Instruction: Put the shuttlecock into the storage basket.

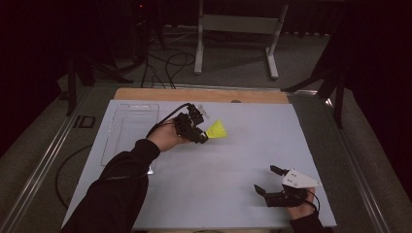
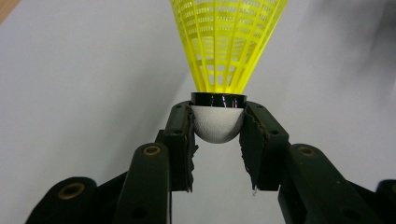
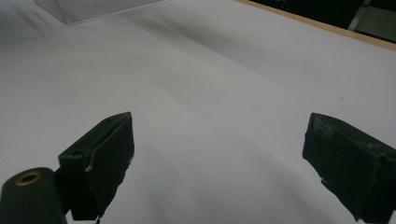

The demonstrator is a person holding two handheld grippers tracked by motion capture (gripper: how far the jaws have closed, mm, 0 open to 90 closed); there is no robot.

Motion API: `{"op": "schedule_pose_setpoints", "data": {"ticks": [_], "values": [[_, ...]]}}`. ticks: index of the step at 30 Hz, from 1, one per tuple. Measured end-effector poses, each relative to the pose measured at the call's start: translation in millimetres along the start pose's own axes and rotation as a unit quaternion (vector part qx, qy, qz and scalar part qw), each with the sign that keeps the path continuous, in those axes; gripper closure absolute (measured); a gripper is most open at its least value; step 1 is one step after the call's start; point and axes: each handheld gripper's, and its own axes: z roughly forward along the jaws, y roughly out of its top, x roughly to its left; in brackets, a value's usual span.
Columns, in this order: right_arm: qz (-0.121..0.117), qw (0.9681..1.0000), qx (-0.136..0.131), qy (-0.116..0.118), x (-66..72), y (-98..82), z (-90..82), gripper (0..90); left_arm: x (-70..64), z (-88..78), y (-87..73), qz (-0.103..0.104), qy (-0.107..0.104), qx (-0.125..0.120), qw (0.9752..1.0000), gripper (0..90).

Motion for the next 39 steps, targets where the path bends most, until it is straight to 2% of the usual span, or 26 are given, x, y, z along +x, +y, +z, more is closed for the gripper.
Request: {"op": "schedule_pose_setpoints", "data": {"ticks": [6, 7, 14, 15, 18, 19, 20, 22, 23, 25, 31, 32, 34, 35, 39], "values": [[-0.007, 1.0000, 0.003, 0.003, 0.9, 0.2, 1.1, 9.1, -1.2, -11.4, -7.2, -0.004, -0.009, 0.003, 0.9999, 66.1], [-0.006, 1.0000, 0.006, 0.005, 1.1, 0.1, 1.4, 9.1, -2.0, -13.9, -8.5, 0.001, -0.005, 0.002, 1.0000, 66.1], [-0.008, 1.0000, 0.003, 0.003, 0.9, 0.5, 1.0, 9.1, -4.2, -30.9, -19.0, -0.004, -0.007, -0.002, 1.0000, 66.1], [-0.009, 1.0000, 0.004, 0.003, 1.1, 0.6, 1.0, 9.1, -4.2, -33.6, -20.3, -0.003, 0.001, -0.003, 1.0000, 66.1], [-0.008, 0.9999, 0.005, 0.003, 1.9, 1.0, 1.1, 9.1, -4.9, -41.4, -24.2, -0.005, 0.003, -0.005, 1.0000, 66.1], [-0.008, 0.9999, 0.005, 0.005, 1.8, 1.1, 1.0, 9.1, -4.9, -43.7, -25.6, -0.006, -0.001, -0.003, 1.0000, 66.1], [-0.008, 0.9999, 0.005, 0.004, 2.0, 1.2, 0.8, 9.1, -5.7, -46.1, -26.8, -0.003, 0.005, -0.002, 1.0000, 66.1], [-0.008, 0.9999, 0.005, 0.004, 1.7, 1.2, 0.8, 9.1, -5.4, -50.7, -29.3, -0.007, 0.002, -0.003, 1.0000, 66.1], [-0.008, 0.9999, 0.005, 0.004, 1.7, 1.2, 0.9, 9.1, -5.7, -53.1, -30.6, -0.007, 0.010, -0.005, 0.9999, 66.1], [-0.008, 0.9999, 0.006, 0.005, 1.8, 1.2, 1.0, 9.1, -5.0, -57.5, -33.0, -0.009, 0.006, -0.005, 0.9999, 66.1], [-0.010, 0.9999, 0.003, 0.005, 2.5, 1.9, 0.6, 9.1, -3.7, -69.5, -43.0, -0.017, 0.018, -0.005, 0.9997, 66.1], [-0.010, 0.9999, 0.003, 0.004, 2.6, 1.9, 0.6, 9.1, -3.1, -71.4, -45.0, -0.020, 0.013, -0.007, 0.9997, 66.1], [-0.009, 0.9999, 0.004, 0.005, 2.4, 1.8, 0.8, 9.1, -3.3, -74.8, -48.6, -0.020, 0.021, -0.005, 0.9996, 66.1], [-0.009, 0.9999, 0.005, 0.004, 2.6, 1.8, 1.0, 9.2, -2.9, -76.4, -50.4, -0.022, 0.016, -0.006, 0.9996, 66.1], [-0.010, 0.9999, 0.004, 0.005, 2.8, 2.3, 0.9, 9.1, -2.0, -82.1, -58.5, -0.031, 0.023, -0.010, 0.9992, 66.1]]}}
